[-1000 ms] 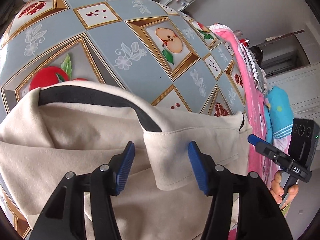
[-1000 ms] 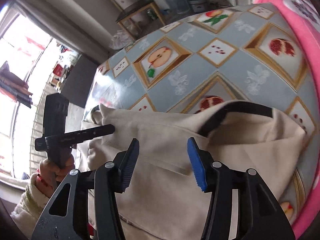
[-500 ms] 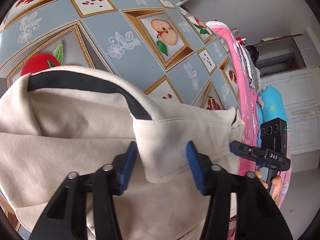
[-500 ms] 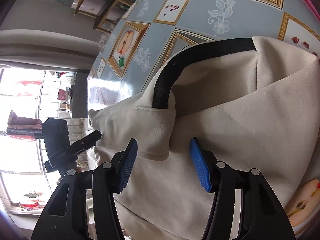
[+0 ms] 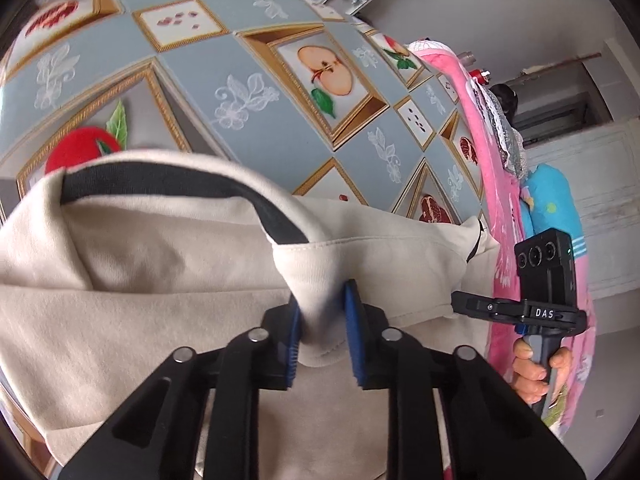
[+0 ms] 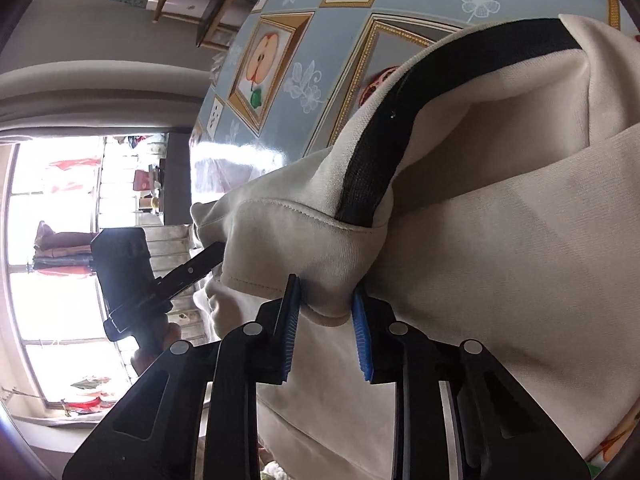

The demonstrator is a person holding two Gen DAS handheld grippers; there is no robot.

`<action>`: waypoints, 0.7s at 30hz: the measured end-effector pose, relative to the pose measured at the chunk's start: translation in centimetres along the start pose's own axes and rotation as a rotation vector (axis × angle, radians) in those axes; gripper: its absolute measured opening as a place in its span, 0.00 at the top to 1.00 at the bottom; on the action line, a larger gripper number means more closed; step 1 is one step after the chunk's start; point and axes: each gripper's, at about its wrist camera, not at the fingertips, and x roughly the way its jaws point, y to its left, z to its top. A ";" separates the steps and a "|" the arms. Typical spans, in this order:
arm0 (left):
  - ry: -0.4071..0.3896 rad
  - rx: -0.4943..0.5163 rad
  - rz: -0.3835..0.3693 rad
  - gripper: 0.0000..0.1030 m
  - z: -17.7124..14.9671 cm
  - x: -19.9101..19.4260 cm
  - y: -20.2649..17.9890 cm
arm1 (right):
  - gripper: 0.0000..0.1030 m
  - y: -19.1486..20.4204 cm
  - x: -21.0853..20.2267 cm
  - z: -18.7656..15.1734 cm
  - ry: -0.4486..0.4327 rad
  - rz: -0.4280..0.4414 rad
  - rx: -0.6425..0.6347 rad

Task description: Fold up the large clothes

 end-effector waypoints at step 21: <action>-0.131 0.596 0.463 0.92 0.1 3.9 -6.2 | 0.89 6.1 2.2 1.6 -0.173 -0.557 -0.538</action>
